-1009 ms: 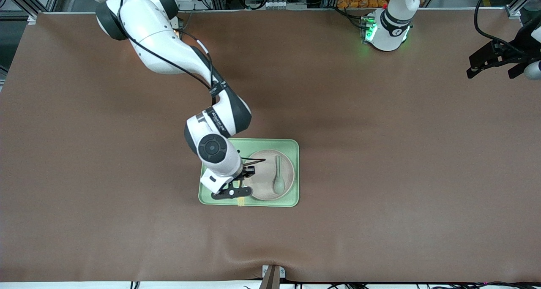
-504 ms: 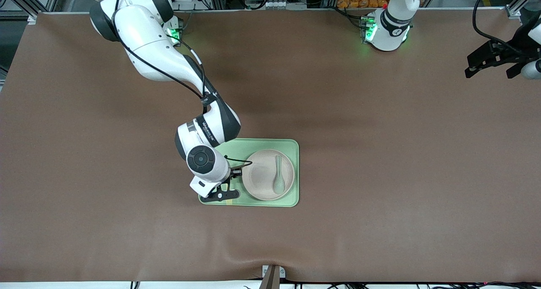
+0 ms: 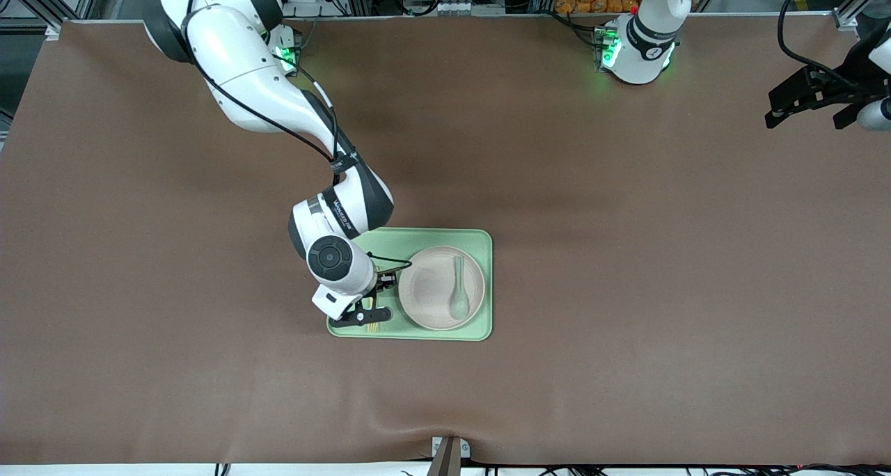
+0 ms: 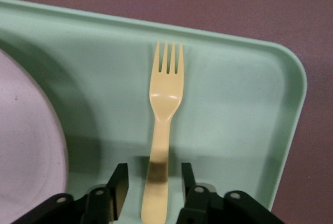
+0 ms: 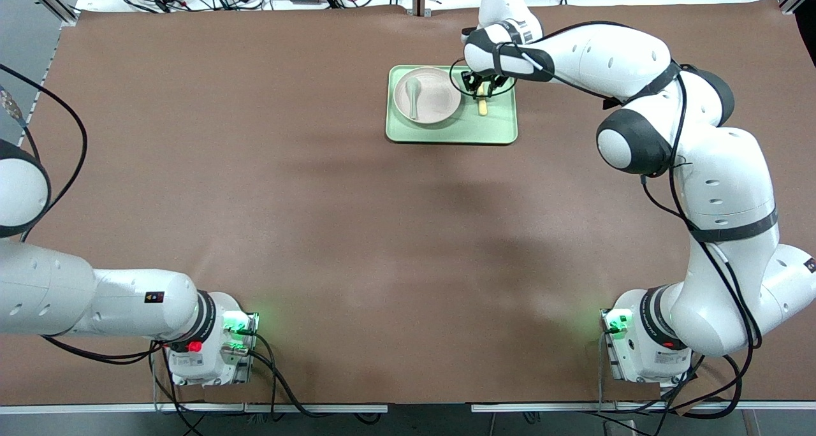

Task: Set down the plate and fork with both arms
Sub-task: 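Carry the fork with the right gripper beside the plate on the tray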

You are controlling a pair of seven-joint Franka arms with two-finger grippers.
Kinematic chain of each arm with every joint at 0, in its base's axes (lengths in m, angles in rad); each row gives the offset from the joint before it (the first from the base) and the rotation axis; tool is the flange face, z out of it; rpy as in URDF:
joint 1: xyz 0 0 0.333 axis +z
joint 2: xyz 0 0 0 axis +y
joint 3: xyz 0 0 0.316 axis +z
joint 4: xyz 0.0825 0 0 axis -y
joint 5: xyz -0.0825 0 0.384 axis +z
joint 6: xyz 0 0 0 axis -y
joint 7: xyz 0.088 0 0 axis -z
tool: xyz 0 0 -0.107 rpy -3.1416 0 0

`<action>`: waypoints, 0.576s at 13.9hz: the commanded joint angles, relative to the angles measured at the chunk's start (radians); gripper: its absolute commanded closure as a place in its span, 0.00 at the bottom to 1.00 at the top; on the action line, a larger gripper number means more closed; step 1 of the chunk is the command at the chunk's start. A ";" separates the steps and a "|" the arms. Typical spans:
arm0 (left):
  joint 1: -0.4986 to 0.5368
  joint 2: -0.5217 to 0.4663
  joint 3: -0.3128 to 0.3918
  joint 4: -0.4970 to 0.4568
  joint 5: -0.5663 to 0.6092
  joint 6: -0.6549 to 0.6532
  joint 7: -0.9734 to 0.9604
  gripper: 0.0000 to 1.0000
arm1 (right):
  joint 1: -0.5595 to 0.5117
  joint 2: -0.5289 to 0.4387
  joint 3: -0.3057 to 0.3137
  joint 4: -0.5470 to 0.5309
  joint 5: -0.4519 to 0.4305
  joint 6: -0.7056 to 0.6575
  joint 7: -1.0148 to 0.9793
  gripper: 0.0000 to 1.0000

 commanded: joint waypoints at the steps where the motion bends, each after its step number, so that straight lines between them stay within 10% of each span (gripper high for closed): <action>1: -0.003 -0.015 -0.004 -0.003 0.018 -0.010 -0.011 0.00 | -0.012 -0.050 0.008 -0.042 -0.002 0.003 -0.047 0.00; 8: -0.003 -0.017 -0.004 -0.003 0.018 -0.010 -0.011 0.00 | -0.069 -0.108 0.011 0.045 0.012 -0.153 -0.048 0.00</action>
